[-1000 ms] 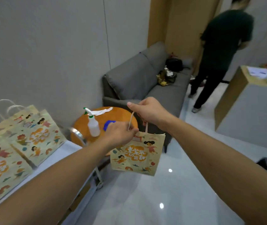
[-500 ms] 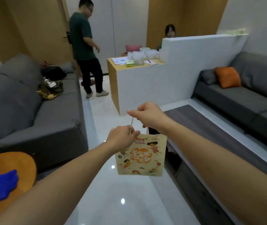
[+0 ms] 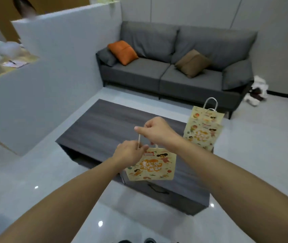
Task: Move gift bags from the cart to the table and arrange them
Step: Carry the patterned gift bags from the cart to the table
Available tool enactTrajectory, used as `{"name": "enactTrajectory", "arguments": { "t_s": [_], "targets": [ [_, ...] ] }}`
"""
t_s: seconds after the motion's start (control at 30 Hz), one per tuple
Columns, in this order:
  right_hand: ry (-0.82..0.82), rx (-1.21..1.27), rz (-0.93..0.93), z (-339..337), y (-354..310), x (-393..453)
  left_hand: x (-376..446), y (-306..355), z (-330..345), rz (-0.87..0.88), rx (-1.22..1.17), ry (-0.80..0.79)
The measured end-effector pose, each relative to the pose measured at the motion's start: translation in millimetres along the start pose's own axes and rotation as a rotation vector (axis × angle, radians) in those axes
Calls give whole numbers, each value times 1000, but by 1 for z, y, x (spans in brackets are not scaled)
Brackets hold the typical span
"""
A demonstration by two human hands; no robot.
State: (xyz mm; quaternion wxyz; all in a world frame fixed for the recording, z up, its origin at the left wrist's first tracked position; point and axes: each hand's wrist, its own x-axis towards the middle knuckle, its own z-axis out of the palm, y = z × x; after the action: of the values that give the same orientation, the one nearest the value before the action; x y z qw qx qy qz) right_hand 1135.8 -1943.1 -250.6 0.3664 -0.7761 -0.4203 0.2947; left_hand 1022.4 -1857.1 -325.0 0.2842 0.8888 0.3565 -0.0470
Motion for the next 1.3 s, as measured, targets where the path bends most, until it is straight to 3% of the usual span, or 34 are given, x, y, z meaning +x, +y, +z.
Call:
{"name": "enactTrajectory", "arguments": {
  "t_s": [0.47, 0.7, 1.1, 1.3],
  "targets": [
    [438, 25, 431, -113, 106, 59, 184, 108, 61, 428, 160, -296],
    [453, 63, 531, -144, 169, 80, 229, 144, 103, 488, 247, -333],
    [310, 79, 591, -195, 287, 137, 318, 198, 172, 367, 275, -421],
    [269, 135, 627, -203, 331, 159, 355, 205, 211, 297, 304, -334]
  ]
}}
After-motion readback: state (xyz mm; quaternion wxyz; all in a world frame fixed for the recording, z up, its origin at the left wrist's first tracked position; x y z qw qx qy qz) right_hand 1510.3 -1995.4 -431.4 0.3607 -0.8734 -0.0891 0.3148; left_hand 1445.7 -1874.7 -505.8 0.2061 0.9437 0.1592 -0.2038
